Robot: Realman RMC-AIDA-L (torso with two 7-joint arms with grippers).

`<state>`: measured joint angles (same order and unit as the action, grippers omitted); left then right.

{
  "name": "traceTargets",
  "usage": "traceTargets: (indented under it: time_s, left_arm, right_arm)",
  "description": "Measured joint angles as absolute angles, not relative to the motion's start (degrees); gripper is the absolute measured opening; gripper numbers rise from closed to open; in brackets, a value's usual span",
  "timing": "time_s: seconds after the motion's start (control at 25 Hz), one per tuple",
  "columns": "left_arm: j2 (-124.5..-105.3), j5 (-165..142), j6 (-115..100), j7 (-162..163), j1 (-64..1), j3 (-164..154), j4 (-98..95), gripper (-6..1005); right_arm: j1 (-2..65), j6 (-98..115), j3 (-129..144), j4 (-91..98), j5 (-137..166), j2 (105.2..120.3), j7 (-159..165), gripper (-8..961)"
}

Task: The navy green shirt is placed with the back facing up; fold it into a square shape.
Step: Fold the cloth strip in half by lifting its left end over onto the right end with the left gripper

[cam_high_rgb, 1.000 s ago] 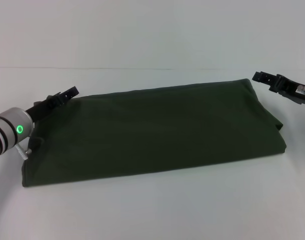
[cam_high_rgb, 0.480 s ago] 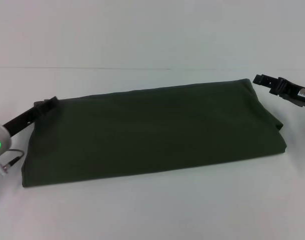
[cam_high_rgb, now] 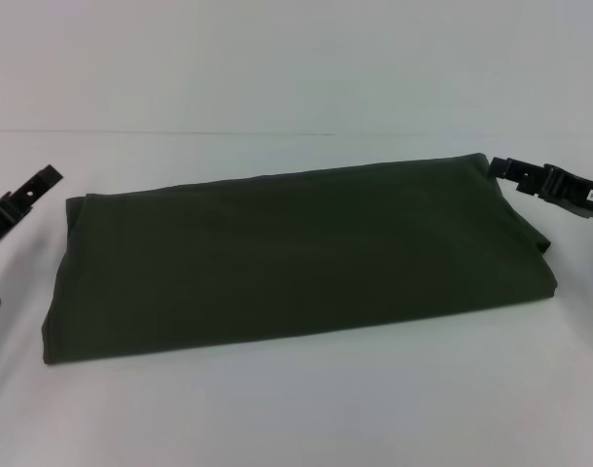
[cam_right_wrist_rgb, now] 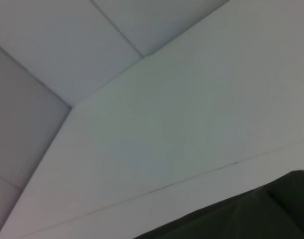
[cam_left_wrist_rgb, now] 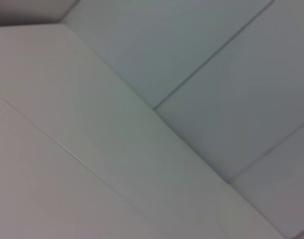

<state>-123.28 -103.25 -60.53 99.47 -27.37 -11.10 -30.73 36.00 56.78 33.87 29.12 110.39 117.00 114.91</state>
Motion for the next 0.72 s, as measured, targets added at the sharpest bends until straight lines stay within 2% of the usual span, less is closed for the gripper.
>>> traceTargets:
  time_s: [0.28, 0.52, 0.72]
  left_arm:
    - [-122.58, -114.25, -71.46, 107.68, -24.81, -11.4, -35.86, 847]
    - [-121.15, -120.12, -73.67, 117.95, -22.35, -11.0, -41.26, 846]
    - [-119.17, -127.2, -80.25, 126.02, -24.81, -10.94, -42.58, 845]
  right_arm:
    - [32.47, 71.66, 34.24, 29.56, 112.74, 113.29, 116.48, 735]
    - [30.22, 74.23, 34.34, 29.65, 114.99, 112.11, 117.42, 735]
    - [30.74, 75.66, 34.39, 29.72, 117.32, 111.58, 117.45, 735]
